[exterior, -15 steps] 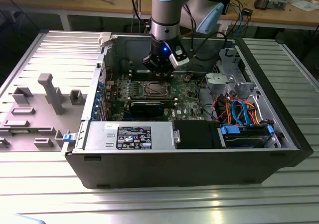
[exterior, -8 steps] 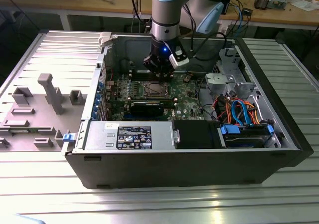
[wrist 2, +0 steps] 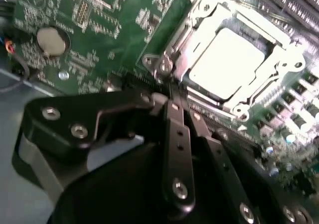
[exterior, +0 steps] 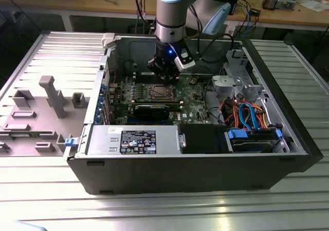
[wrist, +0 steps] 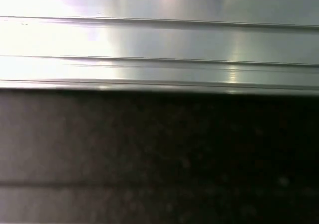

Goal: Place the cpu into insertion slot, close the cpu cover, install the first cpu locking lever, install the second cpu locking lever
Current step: 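Install the first cpu locking lever, then install the second cpu locking lever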

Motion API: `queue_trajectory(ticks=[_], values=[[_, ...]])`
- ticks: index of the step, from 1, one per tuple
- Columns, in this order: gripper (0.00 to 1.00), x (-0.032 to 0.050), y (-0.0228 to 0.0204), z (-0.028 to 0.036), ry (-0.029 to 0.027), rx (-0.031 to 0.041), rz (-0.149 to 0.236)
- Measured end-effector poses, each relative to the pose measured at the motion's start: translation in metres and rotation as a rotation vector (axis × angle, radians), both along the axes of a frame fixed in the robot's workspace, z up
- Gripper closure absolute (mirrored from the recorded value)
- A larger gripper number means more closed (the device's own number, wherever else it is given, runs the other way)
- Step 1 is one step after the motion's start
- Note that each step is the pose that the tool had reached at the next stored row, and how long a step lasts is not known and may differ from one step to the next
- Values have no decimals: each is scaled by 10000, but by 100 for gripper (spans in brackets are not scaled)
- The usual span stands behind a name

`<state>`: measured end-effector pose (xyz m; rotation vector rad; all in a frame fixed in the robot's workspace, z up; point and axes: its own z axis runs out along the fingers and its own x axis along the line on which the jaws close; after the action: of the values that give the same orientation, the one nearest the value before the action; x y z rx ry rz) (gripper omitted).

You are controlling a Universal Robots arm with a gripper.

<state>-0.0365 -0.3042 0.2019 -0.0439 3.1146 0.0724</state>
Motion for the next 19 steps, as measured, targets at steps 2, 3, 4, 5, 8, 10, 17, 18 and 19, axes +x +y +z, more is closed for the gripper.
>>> queue_trajectory(ticks=[2, 3, 4, 5, 8, 10, 17, 18, 19], values=[[89, 0, 0, 8, 0, 3, -1], [89, 0, 1, 17, -3, 3, 0], [89, 0, 0, 29, 0, 1, 0], [89, 0, 0, 43, 1, -4, 1], [89, 0, -3, 71, 1, -39, 1], [89, 0, -21, 70, 0, -40, -1], [89, 0, -50, 70, 1, -39, -1], [89, 0, -50, 70, 1, -40, 0], [89, 0, -51, 70, 1, -40, 0]])
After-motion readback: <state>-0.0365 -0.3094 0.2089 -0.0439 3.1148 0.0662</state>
